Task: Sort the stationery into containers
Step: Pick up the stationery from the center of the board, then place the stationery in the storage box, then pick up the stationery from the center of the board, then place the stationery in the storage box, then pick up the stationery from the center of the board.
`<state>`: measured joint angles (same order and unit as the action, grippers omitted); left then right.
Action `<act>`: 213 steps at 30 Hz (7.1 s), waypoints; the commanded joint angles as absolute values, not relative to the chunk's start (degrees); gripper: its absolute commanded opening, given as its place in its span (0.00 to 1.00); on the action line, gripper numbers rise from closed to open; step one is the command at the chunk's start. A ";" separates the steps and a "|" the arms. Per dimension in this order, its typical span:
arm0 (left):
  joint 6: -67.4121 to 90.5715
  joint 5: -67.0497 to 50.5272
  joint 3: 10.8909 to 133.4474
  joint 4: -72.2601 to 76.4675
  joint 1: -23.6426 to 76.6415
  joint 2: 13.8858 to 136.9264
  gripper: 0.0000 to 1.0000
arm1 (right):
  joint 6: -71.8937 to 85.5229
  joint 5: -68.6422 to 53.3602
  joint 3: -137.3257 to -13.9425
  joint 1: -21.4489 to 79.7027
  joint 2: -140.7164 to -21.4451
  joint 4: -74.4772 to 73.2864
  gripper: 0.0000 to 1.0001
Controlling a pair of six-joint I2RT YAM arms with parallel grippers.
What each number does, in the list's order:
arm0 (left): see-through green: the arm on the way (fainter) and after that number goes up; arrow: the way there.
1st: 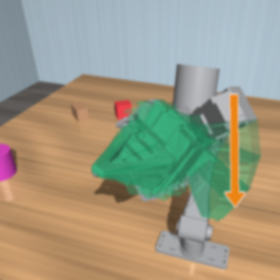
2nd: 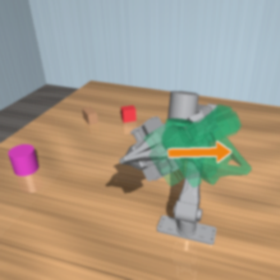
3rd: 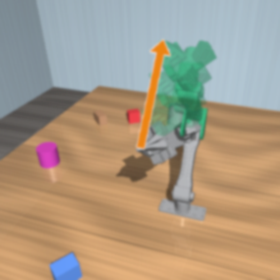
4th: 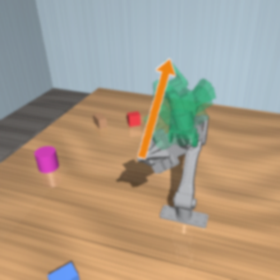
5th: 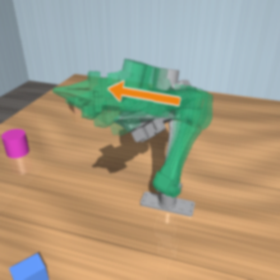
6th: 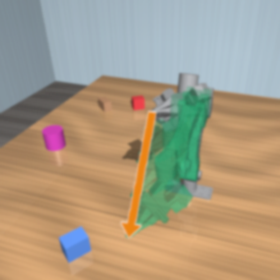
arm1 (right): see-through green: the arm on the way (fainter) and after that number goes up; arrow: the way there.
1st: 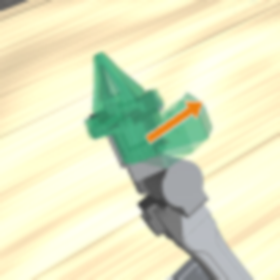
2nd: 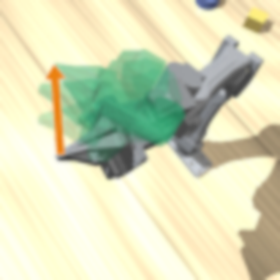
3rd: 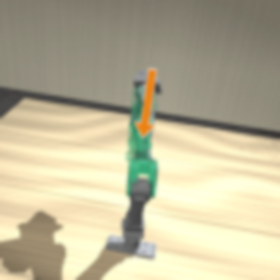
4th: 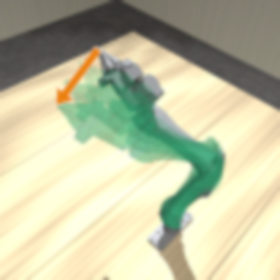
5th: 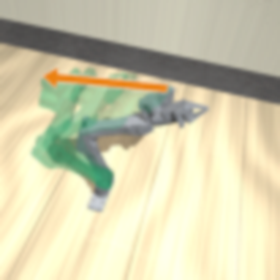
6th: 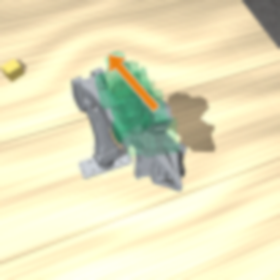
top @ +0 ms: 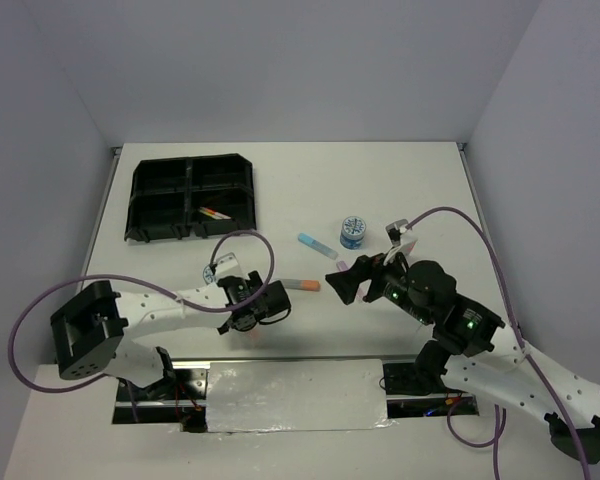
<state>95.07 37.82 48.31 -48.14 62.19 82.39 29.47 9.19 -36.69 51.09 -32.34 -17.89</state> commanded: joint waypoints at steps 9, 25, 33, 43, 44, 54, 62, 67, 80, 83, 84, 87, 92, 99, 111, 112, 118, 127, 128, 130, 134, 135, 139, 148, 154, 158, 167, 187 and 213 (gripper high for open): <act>98.08 35.43 43.51 -43.77 62.40 80.94 0.89 | 30.15 7.21 -36.92 50.89 -30.24 -18.90 1.00; 94.58 32.24 38.66 -40.07 63.98 76.13 0.00 | 29.88 5.62 -37.44 50.89 -29.97 -17.76 1.00; 85.71 42.17 51.14 -42.90 66.81 61.81 0.00 | 28.04 7.73 -39.81 50.98 -29.10 -19.34 1.00; 59.33 29.80 76.33 -29.71 24.83 78.35 0.00 | 26.81 9.05 -41.66 50.89 -31.02 -17.84 1.00; 59.07 28.75 78.55 -28.58 22.61 80.92 0.00 | 26.72 8.88 -41.49 50.80 -31.37 -17.23 1.00; 59.50 18.83 94.04 -11.89 9.85 106.59 0.07 | 24.87 3.61 -38.67 50.63 -37.09 -12.48 1.00; 60.29 20.92 92.99 -3.43 9.58 112.93 0.18 | 24.17 1.93 -37.00 50.54 -38.06 -10.20 1.00; 58.98 21.88 94.22 -2.46 9.41 115.92 0.44 | 23.55 1.76 -36.39 50.63 -36.74 -10.46 1.00; 58.89 20.74 91.85 -2.72 9.66 111.46 0.92 | 23.47 0.96 -35.51 50.63 -34.37 -10.55 1.00; 55.73 22.75 94.64 -9.64 13.42 106.29 0.99 | 24.08 2.46 -35.59 50.63 -33.40 -11.16 1.00; 54.94 25.72 95.09 -15.41 14.93 104.78 0.99 | 24.69 2.98 -35.68 50.54 -32.62 -11.86 1.00; 57.56 34.15 93.35 -26.22 22.57 98.10 0.99 | 26.88 7.72 -35.86 50.63 -30.24 -14.31 1.00; 77.72 39.64 81.41 -40.06 35.21 87.22 0.99 | 30.23 17.39 -36.65 50.62 -25.24 -19.33 1.00; 102.81 42.02 72.58 -49.63 54.38 88.39 0.94 | 31.90 22.32 -40.43 50.54 -25.75 -26.89 1.00; 103.80 31.47 78.83 -45.26 55.90 105.72 0.88 | 32.26 20.83 -38.50 50.54 -21.01 -27.42 1.00; 103.97 31.12 80.49 -45.70 55.64 107.91 0.86 | 32.17 21.09 -38.50 50.54 -20.83 -27.42 1.00; 102.83 27.60 83.06 -45.18 54.14 113.81 0.81 | 31.64 20.66 -37.62 50.54 -20.39 -26.46 1.00; 100.81 23.21 81.49 -45.62 52.47 115.93 0.38 | 31.38 19.86 -36.65 50.54 -19.86 -25.49 1.00; 100.55 22.94 80.43 -44.75 52.30 115.49 0.33 | 31.29 19.86 -36.56 50.54 -19.69 -25.40 1.00; 99.33 21.80 77.18 -42.73 51.68 114.17 0.16 | 31.38 19.51 -36.48 50.54 -19.34 -25.14 1.00; 95.54 20.30 73.13 -37.10 50.19 109.88 0.00 | 31.46 18.99 -36.30 50.54 -18.81 -25.14 1.00; 95.28 23.09 73.30 -37.79 50.10 107.08 0.00 | 31.38 18.98 -36.12 50.62 -18.55 -25.31 1.00; 92.48 32.68 74.18 -40.26 48.61 98.30 0.00 | 31.11 18.98 -36.04 50.62 -18.02 -25.31 1.00; 74.91 30.85 74.44 -24.27 26.58 88.51 0.00 | 29.10 17.23 -35.77 50.54 -20.12 -23.65 1.00; 65.57 23.66 79.62 -7.57 16.36 95.17 0.09 | 28.39 15.82 -34.98 50.54 -21.88 -20.57 1.00; 66.18 19.88 84.81 -5.20 12.66 102.47 0.08 | 27.86 14.77 -34.98 50.62 -23.38 -19.69 1.00; 65.65 20.83 85.96 2.81 10.20 109.24 0.34 | 26.37 12.92 -33.84 50.54 -25.14 -18.46 1.00; 62.41 21.96 87.79 -6.91 13.34 102.05 0.98 | 24.96 13.53 -35.07 50.62 -28.04 -17.48 1.00; 85.88 30.85 117.95 -55.04 44.47 130.77 0.88 | 30.94 20.83 -35.86 50.63 -13.89 -28.66 1.00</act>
